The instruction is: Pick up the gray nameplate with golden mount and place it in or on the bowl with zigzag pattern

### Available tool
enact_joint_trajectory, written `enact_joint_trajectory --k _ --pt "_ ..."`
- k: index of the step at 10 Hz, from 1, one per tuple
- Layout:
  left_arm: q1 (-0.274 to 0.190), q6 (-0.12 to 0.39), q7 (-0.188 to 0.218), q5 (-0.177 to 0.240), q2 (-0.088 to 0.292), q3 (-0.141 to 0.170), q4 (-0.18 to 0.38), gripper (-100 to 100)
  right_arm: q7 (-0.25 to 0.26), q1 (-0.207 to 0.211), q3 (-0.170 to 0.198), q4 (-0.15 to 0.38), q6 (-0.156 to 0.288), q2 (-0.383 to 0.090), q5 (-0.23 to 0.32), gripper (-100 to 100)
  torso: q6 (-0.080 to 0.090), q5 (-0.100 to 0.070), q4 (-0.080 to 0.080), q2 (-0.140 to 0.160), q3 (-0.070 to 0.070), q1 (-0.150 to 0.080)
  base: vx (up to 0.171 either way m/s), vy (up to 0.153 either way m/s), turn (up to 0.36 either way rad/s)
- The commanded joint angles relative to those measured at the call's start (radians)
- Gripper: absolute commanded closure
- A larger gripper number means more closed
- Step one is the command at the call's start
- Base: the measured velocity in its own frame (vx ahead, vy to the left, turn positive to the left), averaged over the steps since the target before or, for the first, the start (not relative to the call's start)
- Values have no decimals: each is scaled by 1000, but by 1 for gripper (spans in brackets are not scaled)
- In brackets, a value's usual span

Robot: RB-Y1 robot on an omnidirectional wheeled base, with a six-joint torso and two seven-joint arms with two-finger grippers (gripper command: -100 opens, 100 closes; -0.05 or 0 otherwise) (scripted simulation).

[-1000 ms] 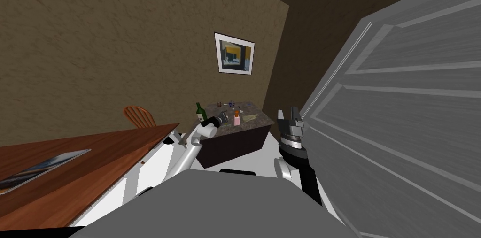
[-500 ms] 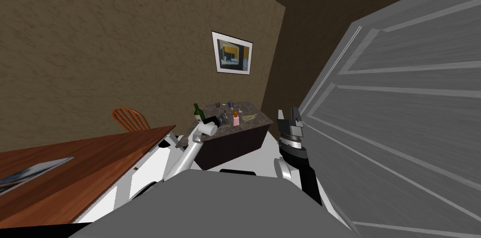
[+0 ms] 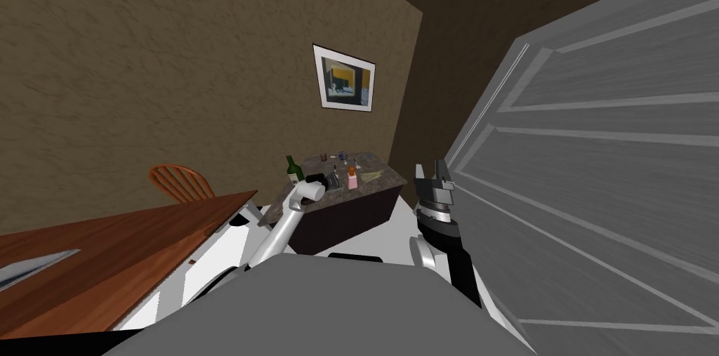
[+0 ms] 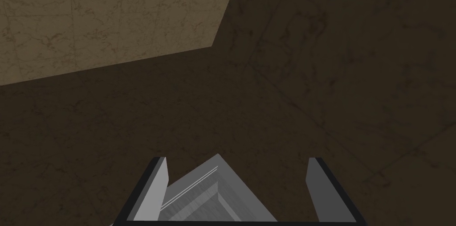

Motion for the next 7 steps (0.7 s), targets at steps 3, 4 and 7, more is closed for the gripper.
enact_joint_trajectory --k 3,4,7 --pt "-24 94 34 9 2 9 34 -100 0 0 0 0 0 0 0 0 0 0 0 0 0 1 14 34 -72" --pt "-38 134 54 16 6 16 54 -100 0 0 0 0 0 0 0 0 0 0 0 0 0 1 15 48 -86" --pt "-50 193 73 23 9 22 72 -100 0 0 0 0 0 0 0 0 0 0 0 0 0 1 12 35 -66"
